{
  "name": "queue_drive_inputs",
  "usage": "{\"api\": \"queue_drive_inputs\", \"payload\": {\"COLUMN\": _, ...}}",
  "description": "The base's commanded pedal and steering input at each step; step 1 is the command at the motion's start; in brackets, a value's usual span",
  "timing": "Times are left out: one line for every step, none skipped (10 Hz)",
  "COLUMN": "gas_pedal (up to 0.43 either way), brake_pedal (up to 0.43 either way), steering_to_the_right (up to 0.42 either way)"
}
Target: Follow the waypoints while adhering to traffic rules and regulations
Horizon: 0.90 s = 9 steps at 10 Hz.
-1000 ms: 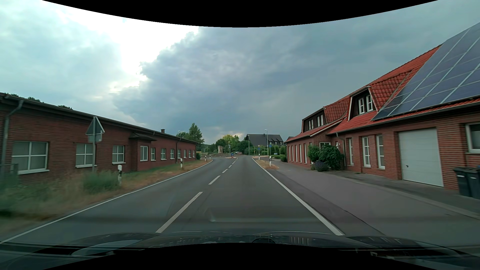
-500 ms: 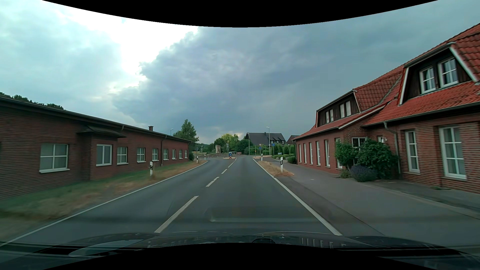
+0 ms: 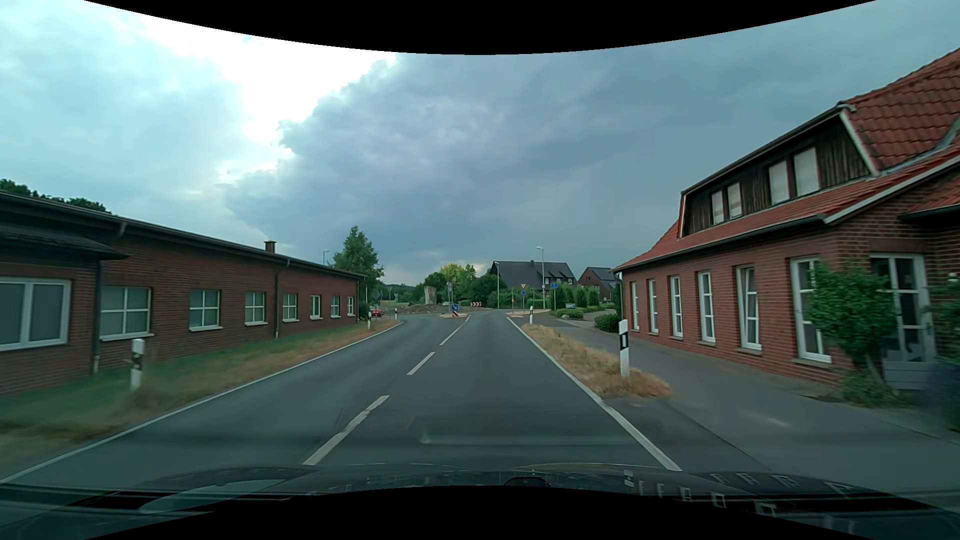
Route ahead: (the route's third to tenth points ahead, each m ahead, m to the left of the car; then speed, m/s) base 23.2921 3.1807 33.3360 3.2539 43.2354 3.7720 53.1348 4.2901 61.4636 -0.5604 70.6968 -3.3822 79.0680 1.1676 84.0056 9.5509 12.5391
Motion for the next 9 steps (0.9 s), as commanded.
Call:
{"api": "queue_drive_inputs", "payload": {"gas_pedal": 0.000, "brake_pedal": 0.116, "steering_to_the_right": -0.001}}
{"api": "queue_drive_inputs", "payload": {"gas_pedal": 0.000, "brake_pedal": 0.110, "steering_to_the_right": -0.001}}
{"api": "queue_drive_inputs", "payload": {"gas_pedal": 0.000, "brake_pedal": 0.110, "steering_to_the_right": -0.001}}
{"api": "queue_drive_inputs", "payload": {"gas_pedal": 0.000, "brake_pedal": 0.110, "steering_to_the_right": -0.001}}
{"api": "queue_drive_inputs", "payload": {"gas_pedal": 0.000, "brake_pedal": 0.104, "steering_to_the_right": -0.001}}
{"api": "queue_drive_inputs", "payload": {"gas_pedal": 0.000, "brake_pedal": 0.104, "steering_to_the_right": -0.001}}
{"api": "queue_drive_inputs", "payload": {"gas_pedal": 0.000, "brake_pedal": 0.104, "steering_to_the_right": -0.001}}
{"api": "queue_drive_inputs", "payload": {"gas_pedal": 0.000, "brake_pedal": 0.091, "steering_to_the_right": -0.001}}
{"api": "queue_drive_inputs", "payload": {"gas_pedal": 0.000, "brake_pedal": 0.079, "steering_to_the_right": -0.002}}
